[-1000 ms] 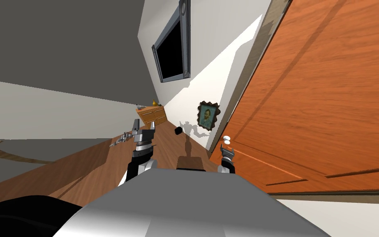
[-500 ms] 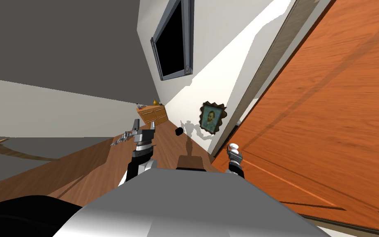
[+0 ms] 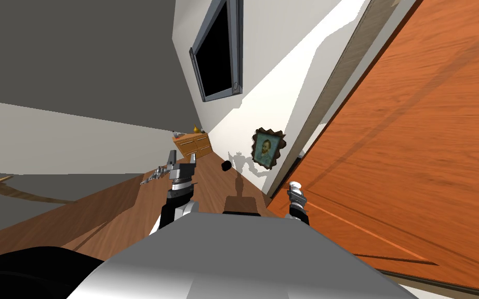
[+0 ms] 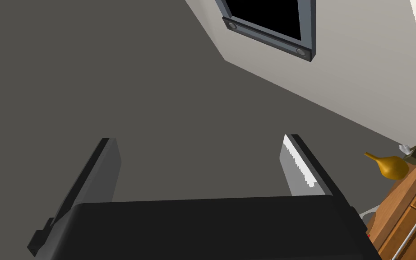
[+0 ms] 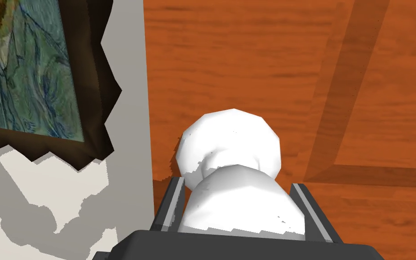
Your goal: Pull the door open
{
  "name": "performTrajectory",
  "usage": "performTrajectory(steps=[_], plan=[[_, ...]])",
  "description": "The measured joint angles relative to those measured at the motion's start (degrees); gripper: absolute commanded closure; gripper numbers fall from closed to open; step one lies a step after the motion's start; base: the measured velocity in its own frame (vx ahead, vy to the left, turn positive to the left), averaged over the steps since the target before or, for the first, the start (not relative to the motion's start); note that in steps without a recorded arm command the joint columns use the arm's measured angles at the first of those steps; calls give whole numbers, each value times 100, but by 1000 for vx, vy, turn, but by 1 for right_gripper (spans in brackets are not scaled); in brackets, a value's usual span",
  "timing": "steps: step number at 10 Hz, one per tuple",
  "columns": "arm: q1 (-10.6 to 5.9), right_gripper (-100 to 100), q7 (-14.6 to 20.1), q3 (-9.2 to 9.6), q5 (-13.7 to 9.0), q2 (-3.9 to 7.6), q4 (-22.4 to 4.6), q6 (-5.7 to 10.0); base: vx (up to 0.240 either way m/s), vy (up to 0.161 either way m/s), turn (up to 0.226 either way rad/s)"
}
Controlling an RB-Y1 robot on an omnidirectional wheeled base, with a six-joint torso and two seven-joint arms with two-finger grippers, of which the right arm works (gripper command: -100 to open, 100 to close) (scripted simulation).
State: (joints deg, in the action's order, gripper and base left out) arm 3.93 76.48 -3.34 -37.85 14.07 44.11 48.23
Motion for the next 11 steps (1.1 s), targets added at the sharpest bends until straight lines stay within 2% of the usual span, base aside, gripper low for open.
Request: performTrajectory(steps=[2, 4, 8, 9, 10, 11], plan=[[4, 100, 3, 3, 0, -4, -3, -5, -54, -7, 55], [-12, 100, 21, -17, 23, 11, 21, -14, -180, -19, 112], [-104, 100, 126, 10, 111, 22, -91, -40, -237, 12, 164], [-46, 100, 112, -6, 129, 0, 30, -97, -259, -5, 224], [-59, 100, 142, -2, 161, 7, 16, -118, -274, -44, 178], [-120, 100, 186, 12, 195, -4, -55, -110, -256, -70, 262]])
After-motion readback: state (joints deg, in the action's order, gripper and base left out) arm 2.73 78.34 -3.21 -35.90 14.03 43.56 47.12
